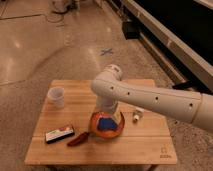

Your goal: Place the pepper in the ceramic cup

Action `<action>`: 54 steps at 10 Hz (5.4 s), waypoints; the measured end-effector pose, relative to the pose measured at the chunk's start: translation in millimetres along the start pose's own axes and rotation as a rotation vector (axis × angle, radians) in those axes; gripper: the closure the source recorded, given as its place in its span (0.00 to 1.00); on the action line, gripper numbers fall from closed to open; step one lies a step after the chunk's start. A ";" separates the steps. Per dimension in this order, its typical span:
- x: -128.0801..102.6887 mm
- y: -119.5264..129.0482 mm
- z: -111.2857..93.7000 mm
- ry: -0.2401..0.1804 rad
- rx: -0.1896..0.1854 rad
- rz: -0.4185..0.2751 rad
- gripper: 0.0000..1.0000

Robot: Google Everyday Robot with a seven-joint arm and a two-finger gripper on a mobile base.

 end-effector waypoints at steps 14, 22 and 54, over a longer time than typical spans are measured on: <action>0.0 0.0 0.0 0.000 0.000 0.000 0.23; 0.0 0.0 -0.1 0.000 0.000 0.000 0.23; -97.6 -74.3 161.9 -0.205 0.008 0.339 0.42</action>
